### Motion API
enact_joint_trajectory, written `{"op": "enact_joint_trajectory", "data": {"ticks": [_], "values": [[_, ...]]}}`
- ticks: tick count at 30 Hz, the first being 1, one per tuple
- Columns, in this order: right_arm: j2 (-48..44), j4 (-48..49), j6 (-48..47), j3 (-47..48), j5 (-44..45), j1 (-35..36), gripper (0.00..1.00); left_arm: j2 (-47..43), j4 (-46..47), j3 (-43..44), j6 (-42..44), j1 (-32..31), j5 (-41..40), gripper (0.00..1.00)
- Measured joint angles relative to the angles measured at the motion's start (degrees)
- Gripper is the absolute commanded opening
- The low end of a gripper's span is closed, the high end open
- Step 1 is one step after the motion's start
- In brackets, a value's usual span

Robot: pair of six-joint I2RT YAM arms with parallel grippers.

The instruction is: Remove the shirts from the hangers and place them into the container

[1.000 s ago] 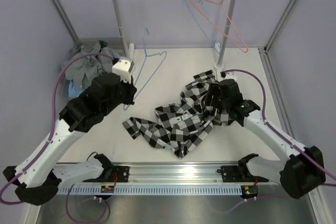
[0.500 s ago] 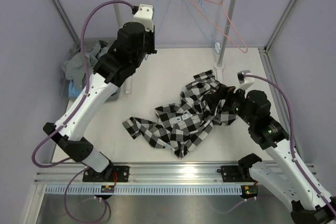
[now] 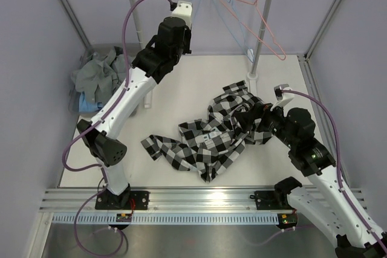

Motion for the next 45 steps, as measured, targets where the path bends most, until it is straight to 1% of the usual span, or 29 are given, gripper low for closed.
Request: {"op": "enact_joint_trajectory", "data": {"ticks": [3, 5, 6, 9, 10, 13, 16, 17, 18, 20, 24, 28, 31, 33, 36, 39, 42, 45], "values": [[-0.04, -0.22, -0.13, -0.52, 0.02, 0.0, 1.0, 1.25, -0.17, -0.07, -0.04, 0.15, 0.17, 0.0], [-0.11, -0.33, -0.22, -0.79, 0.04, 0.0, 0.99, 1.36, -0.44, -0.33, -0.22, 0.24, 0.26, 0.07], [-0.15, -0.46, -0.22, -0.85, 0.04, 0.0, 0.99, 1.33, -0.28, -0.5, -0.26, 0.24, 0.26, 0.18], [-0.15, -0.66, -0.24, -0.9, 0.04, 0.0, 0.99, 1.33, 0.42, -1.53, -0.55, 0.28, 0.33, 0.44], [-0.15, -0.68, -0.24, -0.9, 0.04, 0.0, 0.99, 1.31, 0.52, -2.03, -0.76, 0.28, 0.42, 0.61], [-0.26, -0.79, -0.24, -0.9, 0.07, 0.0, 1.0, 0.94, 0.66, -3.58, -1.14, 0.28, 0.85, 0.8], [-0.5, -0.92, -0.26, -0.9, 0.11, 0.0, 0.99, -1.05, 0.5, -5.9, -1.38, 0.28, 1.33, 0.89], [-0.66, -0.98, -0.26, -0.9, 0.13, 0.0, 0.99, -2.47, 0.59, -7.15, -1.51, 0.28, 1.46, 0.95], [-0.76, -1.07, -0.28, -0.9, 0.22, 0.02, 0.99, -4.11, 0.57, -8.55, -1.73, 0.28, 1.62, 0.98], [-1.07, -1.09, -0.28, -0.9, 0.44, 0.0, 0.99, -8.63, 0.68, -11.98, -2.16, 0.28, 2.05, 0.99], [-1.81, -1.11, -0.31, -0.9, 0.76, 0.0, 0.99, -21.33, 1.33, -20.96, -3.61, 0.28, 4.39, 0.99], [-2.23, -1.31, -0.31, -0.87, 1.81, 0.0, 0.99, -35.6, 2.12, -32.44, -6.14, 0.33, 8.7, 0.99], [-2.45, -2.36, -0.33, -0.66, 2.16, 0.0, 0.99, -43.87, 2.47, -42.38, -8.57, 0.33, 13.38, 0.99], [-2.75, -2.93, -0.39, -0.52, 2.78, 0.0, 0.99, -47.19, 1.75, -48.83, -10.27, 0.26, 16.15, 0.99], [-3.3, -3.87, -0.44, -0.44, 3.48, 0.0, 0.99, -48.72, 1.18, -57.88, -12.81, -0.7, 19.71, 0.99], [-3.52, -4.24, -0.44, -0.2, 3.61, 0.0, 1.0, -46.1, 0.7, -64.98, -15.23, -4.31, 21.24, 0.99], [-3.52, -4.44, -0.44, -0.13, 3.61, 0.0, 0.99, -40.57, 1.33, -68.15, -17.0, -10.19, 21.31, 0.99], [-3.52, -4.79, -0.46, -0.11, 3.58, 0.0, 0.99, -34.6, 4.33, -68.81, -18.01, -14.23, 21.35, 0.99]]}}
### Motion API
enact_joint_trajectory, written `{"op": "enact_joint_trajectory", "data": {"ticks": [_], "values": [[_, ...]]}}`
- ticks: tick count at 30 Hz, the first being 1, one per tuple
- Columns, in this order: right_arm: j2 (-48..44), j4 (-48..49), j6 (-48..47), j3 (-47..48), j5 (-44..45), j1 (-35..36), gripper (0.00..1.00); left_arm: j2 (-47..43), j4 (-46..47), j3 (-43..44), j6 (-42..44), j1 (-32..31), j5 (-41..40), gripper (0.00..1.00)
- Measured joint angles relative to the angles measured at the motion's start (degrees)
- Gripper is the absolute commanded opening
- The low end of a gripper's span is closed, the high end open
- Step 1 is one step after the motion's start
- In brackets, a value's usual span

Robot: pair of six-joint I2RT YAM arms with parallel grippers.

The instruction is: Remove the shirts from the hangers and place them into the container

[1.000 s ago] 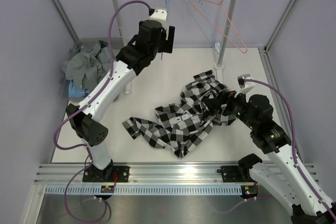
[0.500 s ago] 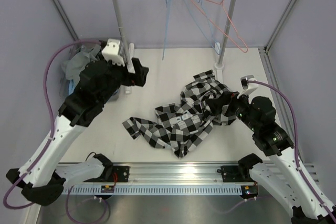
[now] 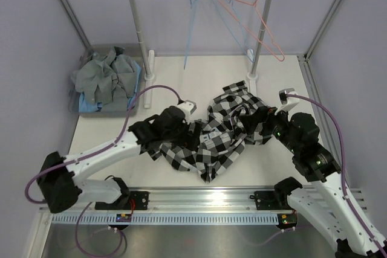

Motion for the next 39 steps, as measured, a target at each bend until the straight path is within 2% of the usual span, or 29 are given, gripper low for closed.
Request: {"op": "enact_joint_trajectory", "data": {"ticks": [6, 16, 26, 29, 30, 33, 34, 36, 39], "values": [[-0.79, -1.99, -0.39, 0.48, 0.09, 0.0, 0.99, 11.76, 7.52, 0.96, -0.2, -1.14, 0.22, 0.99], [-1.79, -2.97, -0.87, 0.57, 1.01, 0.0, 0.99, 21.75, 16.13, 5.97, 0.33, -3.39, 2.47, 0.99], [-1.7, -3.04, -1.22, 0.57, 0.98, 0.0, 0.99, 33.0, 17.73, 7.54, 0.24, -4.85, -2.49, 0.98], [-1.7, -3.04, -1.29, 0.57, 1.01, 0.0, 1.0, 34.32, 17.99, 7.69, -0.13, -5.01, -4.26, 0.81], [-1.7, -3.04, -1.31, 0.57, 1.01, 0.0, 0.99, 34.64, 17.92, 7.91, -0.48, -5.05, -5.29, 0.67], [-1.7, -3.02, -1.31, 0.57, 0.98, 0.0, 1.0, 35.63, 18.29, 8.22, -1.97, -5.16, -8.04, 0.39], [-1.7, -3.02, -1.31, 0.57, 1.01, 0.0, 0.99, 35.76, 18.53, 8.2, -2.54, -5.14, -8.76, 0.24], [-1.7, -3.02, -1.31, 0.57, 0.98, 0.0, 0.99, 36.02, 19.26, 8.0, -3.82, -4.96, -9.79, 0.01], [-1.7, -3.02, -1.33, 0.57, 1.01, 0.0, 1.0, 35.93, 20.63, 7.23, -5.14, -5.05, -10.49, 0.0]]}}
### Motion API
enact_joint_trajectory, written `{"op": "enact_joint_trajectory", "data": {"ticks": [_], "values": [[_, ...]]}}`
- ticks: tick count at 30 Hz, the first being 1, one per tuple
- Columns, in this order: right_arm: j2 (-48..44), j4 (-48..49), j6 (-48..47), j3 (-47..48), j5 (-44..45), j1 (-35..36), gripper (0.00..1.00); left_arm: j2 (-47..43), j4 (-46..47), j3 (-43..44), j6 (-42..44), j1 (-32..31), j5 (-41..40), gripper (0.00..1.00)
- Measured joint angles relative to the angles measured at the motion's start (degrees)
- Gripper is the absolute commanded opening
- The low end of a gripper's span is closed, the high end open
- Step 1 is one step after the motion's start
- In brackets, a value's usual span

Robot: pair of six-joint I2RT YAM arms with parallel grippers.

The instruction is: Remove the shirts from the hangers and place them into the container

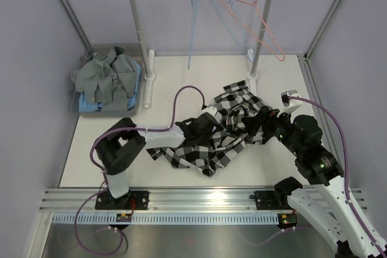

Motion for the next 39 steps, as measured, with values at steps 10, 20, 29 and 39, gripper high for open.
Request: {"op": "enact_joint_trajectory", "data": {"ticks": [10, 20, 29, 39], "values": [[0.0, 0.0, -0.04, 0.0, 0.0, 0.0, 0.99, -16.31, -9.86, -10.4, -3.82, 0.31, -6.88, 0.0], [-0.02, 0.0, -0.2, 0.0, 0.0, 0.0, 0.99, -43.87, -28.5, -9.7, -5.03, 7.28, -16.02, 0.0], [-0.28, 0.0, -0.22, 0.04, -0.24, 0.0, 1.0, -52.13, -44.54, 8.57, 0.74, 22.36, -22.8, 0.0], [-0.33, -0.02, -0.17, 0.09, -2.95, 0.0, 1.0, -35.65, -49.2, 45.48, 12.24, 39.1, -23.96, 0.0]]}}
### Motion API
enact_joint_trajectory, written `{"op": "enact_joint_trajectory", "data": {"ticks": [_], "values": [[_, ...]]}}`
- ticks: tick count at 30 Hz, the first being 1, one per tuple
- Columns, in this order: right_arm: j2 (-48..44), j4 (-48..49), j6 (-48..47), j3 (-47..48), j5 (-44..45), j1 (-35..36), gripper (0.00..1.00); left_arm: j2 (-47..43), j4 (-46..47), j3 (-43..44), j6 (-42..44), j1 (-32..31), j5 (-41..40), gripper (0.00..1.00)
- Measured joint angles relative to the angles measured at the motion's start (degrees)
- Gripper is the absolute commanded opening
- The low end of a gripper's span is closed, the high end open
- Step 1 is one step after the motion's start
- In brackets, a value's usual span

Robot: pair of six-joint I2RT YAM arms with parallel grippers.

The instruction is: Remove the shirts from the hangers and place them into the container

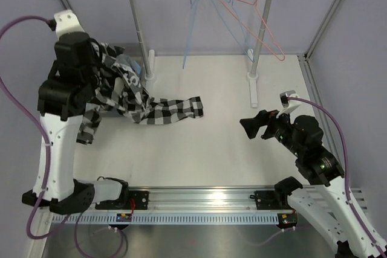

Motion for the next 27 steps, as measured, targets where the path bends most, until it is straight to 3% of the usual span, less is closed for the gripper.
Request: {"op": "enact_joint_trajectory", "data": {"ticks": [5, 9, 18, 27], "values": [[0.02, 0.04, 0.04, -0.02, -1.64, 0.0, 0.99, 14.71, 2.97, 24.22, 4.33, 5.6, 0.33, 0.0], [0.2, 0.09, 0.02, -0.02, -1.75, 0.0, 0.99, 20.76, 9.84, 30.1, 6.49, 10.4, 0.87, 0.0], [2.29, 0.26, 0.02, -0.02, -1.75, 0.0, 0.99, 25.51, 30.75, 9.75, 6.12, 20.39, 6.56, 0.0], [4.59, 0.28, -0.02, -0.04, -1.53, 0.0, 1.0, 44.7, 38.53, -4.15, -0.98, 26.73, 14.69, 0.0]]}}
